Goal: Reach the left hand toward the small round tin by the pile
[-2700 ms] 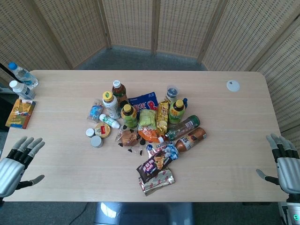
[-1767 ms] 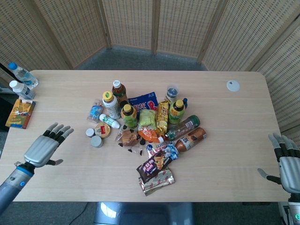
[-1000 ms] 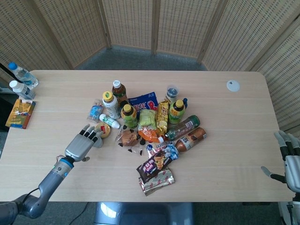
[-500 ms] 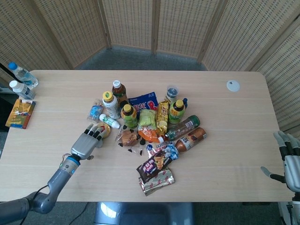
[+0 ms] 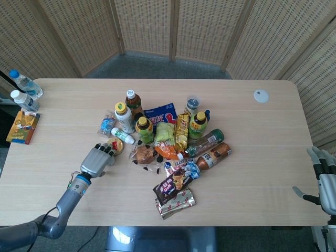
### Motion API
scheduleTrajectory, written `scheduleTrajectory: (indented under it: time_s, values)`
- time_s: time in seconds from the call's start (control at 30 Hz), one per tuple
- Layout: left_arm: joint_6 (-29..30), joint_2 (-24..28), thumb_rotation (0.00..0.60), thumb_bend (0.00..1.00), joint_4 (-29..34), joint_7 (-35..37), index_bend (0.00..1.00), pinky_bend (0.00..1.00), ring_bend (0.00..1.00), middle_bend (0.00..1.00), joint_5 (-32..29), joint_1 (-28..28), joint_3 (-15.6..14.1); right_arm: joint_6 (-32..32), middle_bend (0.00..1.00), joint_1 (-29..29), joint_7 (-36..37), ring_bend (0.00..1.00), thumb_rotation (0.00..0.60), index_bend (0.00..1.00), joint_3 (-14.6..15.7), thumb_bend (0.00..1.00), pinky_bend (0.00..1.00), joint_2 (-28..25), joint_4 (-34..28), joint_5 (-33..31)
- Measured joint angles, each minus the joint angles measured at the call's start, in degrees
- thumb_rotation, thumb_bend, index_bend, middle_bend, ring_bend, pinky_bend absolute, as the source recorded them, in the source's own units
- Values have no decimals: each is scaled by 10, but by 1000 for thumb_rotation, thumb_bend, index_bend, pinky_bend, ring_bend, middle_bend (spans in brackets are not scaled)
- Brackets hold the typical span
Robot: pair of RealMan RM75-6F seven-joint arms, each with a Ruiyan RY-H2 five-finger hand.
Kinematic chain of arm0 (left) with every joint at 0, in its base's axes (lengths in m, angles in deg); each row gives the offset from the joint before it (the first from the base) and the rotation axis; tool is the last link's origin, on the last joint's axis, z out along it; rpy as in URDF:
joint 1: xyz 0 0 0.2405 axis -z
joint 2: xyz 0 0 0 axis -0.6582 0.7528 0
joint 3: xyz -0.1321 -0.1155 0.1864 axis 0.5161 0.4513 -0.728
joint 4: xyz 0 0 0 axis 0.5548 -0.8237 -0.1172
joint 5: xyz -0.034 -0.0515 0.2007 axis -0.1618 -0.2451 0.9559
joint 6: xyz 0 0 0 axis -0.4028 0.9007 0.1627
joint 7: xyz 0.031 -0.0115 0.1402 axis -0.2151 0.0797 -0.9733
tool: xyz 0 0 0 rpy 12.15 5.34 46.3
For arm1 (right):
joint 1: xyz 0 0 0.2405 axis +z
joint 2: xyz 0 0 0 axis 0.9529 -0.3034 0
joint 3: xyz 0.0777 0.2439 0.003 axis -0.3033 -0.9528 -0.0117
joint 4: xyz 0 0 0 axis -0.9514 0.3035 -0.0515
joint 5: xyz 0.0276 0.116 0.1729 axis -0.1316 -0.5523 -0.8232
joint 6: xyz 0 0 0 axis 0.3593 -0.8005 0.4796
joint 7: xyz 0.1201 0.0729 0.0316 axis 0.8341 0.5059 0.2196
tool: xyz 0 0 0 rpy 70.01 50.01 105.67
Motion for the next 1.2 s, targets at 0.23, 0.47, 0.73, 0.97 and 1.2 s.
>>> scheduleTrajectory:
  time_s: [0.23,0.47,0.73,0.97,1.2]
  values:
    - [12,-13,600,0,-18,3,519,461,412,438,13,-1,-8,1,0,0,2,0,584,0,-1,0,0,0,0,-2]
    - [34,-25,600,0,-39,27,682,582,557,593,43,-6,-16,1,0,0,6,0,585,0,-1,0,0,-1,0,-2]
    - [66,-24,600,0,-49,59,787,631,664,704,80,-10,-19,1,0,0,8,0,588,0,0,0,0,-2,0,-1]
    - [81,-16,600,0,-44,77,788,633,667,708,95,-12,-17,1,0,0,6,0,585,0,0,0,0,-1,-1,-1]
    - [106,7,600,0,-4,82,784,632,667,706,111,-10,-5,2,0,0,6,0,579,0,0,0,0,-1,-1,-1]
